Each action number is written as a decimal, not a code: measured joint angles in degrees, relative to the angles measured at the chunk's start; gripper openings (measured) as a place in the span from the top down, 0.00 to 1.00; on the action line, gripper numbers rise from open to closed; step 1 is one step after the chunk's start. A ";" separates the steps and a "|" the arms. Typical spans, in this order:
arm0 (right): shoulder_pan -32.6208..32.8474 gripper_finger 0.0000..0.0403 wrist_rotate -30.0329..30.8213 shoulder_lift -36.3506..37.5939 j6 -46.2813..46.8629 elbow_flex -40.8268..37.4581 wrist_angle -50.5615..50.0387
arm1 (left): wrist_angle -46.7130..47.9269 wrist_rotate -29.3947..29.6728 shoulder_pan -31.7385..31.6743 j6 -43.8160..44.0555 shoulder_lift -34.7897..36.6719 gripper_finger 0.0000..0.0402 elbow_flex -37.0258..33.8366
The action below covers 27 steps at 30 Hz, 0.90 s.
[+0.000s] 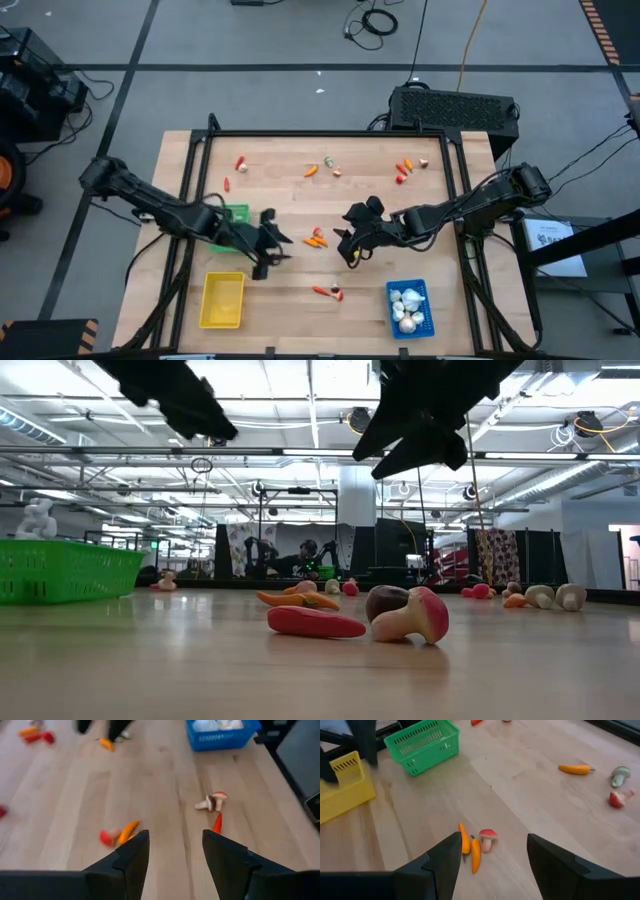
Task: Sort produce into baskets
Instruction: Put the brown mushroom into the green bin
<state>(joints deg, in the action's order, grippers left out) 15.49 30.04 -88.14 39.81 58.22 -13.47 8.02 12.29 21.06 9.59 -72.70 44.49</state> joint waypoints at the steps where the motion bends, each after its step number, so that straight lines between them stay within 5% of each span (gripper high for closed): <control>1: 0.02 0.47 -0.16 0.00 -0.02 0.00 0.00 | -1.67 0.00 0.28 -1.37 -1.93 0.52 0.00; 11: 0.54 0.47 -0.62 0.00 -1.71 0.00 -0.76 | -17.80 -3.93 1.10 -4.05 -18.50 0.52 0.00; 19: 2.03 0.47 -9.72 -2.14 -3.94 0.00 -1.85 | -35.87 -7.61 3.47 -5.77 -27.97 0.52 0.04; 27: -0.65 0.47 -8.53 -1.20 8.66 1.37 -22.27 | -37.36 -5.51 3.48 -5.89 -29.34 0.52 0.04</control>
<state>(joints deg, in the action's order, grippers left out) 14.84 21.51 -89.34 48.47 59.59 -35.74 -29.34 6.79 24.53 3.70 -102.04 44.53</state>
